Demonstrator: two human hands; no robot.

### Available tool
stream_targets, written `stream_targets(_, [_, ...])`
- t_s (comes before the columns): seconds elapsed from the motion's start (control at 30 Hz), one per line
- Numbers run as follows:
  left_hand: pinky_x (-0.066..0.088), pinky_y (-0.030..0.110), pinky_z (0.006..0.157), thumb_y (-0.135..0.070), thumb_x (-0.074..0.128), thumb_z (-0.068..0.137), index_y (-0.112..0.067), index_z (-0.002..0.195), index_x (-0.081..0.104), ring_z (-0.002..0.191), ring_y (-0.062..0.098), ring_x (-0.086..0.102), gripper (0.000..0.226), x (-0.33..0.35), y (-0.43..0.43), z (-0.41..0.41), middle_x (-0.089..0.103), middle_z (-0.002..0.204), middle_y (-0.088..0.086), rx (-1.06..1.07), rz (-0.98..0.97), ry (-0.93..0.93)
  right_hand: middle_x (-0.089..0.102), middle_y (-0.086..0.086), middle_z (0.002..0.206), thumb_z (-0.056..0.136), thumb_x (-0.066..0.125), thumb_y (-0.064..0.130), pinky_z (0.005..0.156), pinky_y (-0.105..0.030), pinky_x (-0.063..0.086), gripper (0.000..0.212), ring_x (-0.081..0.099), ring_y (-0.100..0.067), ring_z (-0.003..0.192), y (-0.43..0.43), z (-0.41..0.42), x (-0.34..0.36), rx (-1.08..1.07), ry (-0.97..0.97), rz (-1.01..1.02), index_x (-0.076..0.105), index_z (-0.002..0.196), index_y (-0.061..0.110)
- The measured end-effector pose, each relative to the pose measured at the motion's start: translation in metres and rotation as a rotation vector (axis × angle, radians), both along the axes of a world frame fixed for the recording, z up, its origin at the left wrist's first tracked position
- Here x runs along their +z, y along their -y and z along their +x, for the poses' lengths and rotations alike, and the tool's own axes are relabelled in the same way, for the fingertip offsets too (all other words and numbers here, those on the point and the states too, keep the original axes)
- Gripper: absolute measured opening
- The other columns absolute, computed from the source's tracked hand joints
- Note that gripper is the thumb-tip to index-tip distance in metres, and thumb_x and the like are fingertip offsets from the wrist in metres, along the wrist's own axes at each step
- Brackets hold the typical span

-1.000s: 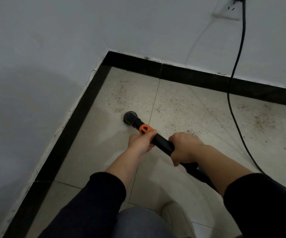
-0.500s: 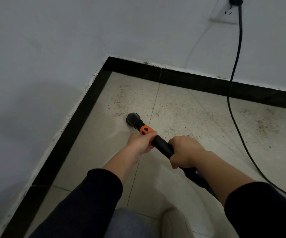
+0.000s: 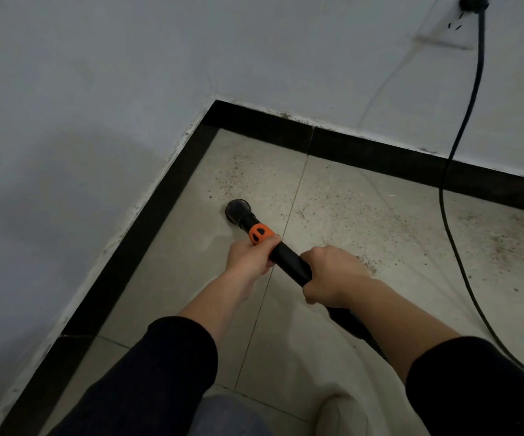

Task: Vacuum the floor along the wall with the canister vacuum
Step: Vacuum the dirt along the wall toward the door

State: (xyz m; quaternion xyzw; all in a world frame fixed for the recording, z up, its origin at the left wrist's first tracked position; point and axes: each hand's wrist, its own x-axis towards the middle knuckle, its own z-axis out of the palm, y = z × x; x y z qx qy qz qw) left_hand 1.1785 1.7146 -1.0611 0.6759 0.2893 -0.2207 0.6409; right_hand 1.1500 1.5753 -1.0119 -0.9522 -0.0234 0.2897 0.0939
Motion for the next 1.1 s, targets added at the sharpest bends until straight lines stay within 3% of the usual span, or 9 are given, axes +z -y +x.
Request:
stream_targets(0.17, [0.056, 0.028, 0.079, -0.029, 0.07, 0.086, -0.012, 0.085, 0.062, 0.078, 0.018, 0.069, 0.019, 0.002, -0.017, 0.003, 0.069, 0.085, 0.008, 0.047, 0.01, 0.012, 0.057, -0.001, 0.08, 0.075, 0.067, 0.02, 0.062, -0.027, 0.047, 0.024, 0.06, -0.021, 0.075, -0.017, 0.008, -0.003, 0.045, 0.0, 0.013, 0.058, 0.097, 0.019])
stream_targets(0.33, [0.055, 0.028, 0.075, -0.025, 0.072, 0.085, -0.012, 0.076, 0.061, 0.068, 0.015, 0.067, 0.019, 0.003, -0.032, 0.007, 0.067, 0.076, 0.007, 0.136, 0.014, 0.019, 0.055, -0.002, 0.083, 0.076, 0.064, 0.02, 0.063, -0.027, 0.043, 0.022, 0.057, -0.022, 0.075, -0.037, 0.017, -0.004, 0.103, 0.029, 0.01, 0.055, 0.096, 0.019])
stream_targets(0.47, [0.056, 0.034, 0.082, -0.027, 0.072, 0.084, -0.012, 0.077, 0.062, 0.071, 0.018, 0.068, 0.02, -0.001, -0.047, 0.012, 0.068, 0.077, 0.008, 0.171, 0.049, 0.027, 0.053, -0.002, 0.083, 0.078, 0.06, 0.019, 0.063, -0.027, 0.042, 0.018, 0.055, -0.023, 0.075, -0.053, 0.023, -0.006, 0.134, 0.05, 0.019, 0.051, 0.094, 0.02])
stream_targets(0.67, [0.053, 0.026, 0.072, -0.026, 0.07, 0.086, -0.013, 0.076, 0.063, 0.073, 0.017, 0.068, 0.018, -0.004, -0.062, 0.014, 0.068, 0.075, 0.005, 0.237, 0.043, 0.053, 0.049, -0.001, 0.081, 0.079, 0.058, 0.018, 0.064, -0.029, 0.04, 0.019, 0.052, -0.023, 0.075, -0.07, 0.028, -0.012, 0.162, 0.089, 0.032, 0.048, 0.095, 0.019])
stream_targets(0.8, [0.053, 0.033, 0.079, -0.026, 0.07, 0.086, -0.013, 0.073, 0.063, 0.076, 0.021, 0.068, 0.02, -0.005, -0.066, 0.016, 0.067, 0.074, 0.007, 0.266, 0.061, 0.066, 0.05, -0.002, 0.084, 0.079, 0.058, 0.018, 0.065, -0.029, 0.039, 0.025, 0.051, -0.023, 0.075, -0.076, 0.031, -0.014, 0.165, 0.112, 0.046, 0.053, 0.103, 0.017])
stream_targets(1.1, [0.051, 0.022, 0.069, -0.024, 0.067, 0.089, -0.012, 0.077, 0.062, 0.07, 0.013, 0.064, 0.018, -0.006, -0.068, 0.022, 0.066, 0.074, 0.005, 0.275, 0.058, 0.09, 0.049, -0.002, 0.082, 0.079, 0.058, 0.017, 0.065, -0.029, 0.038, 0.027, 0.05, -0.024, 0.074, -0.077, 0.036, -0.024, 0.176, 0.133, 0.096, 0.053, 0.106, 0.017])
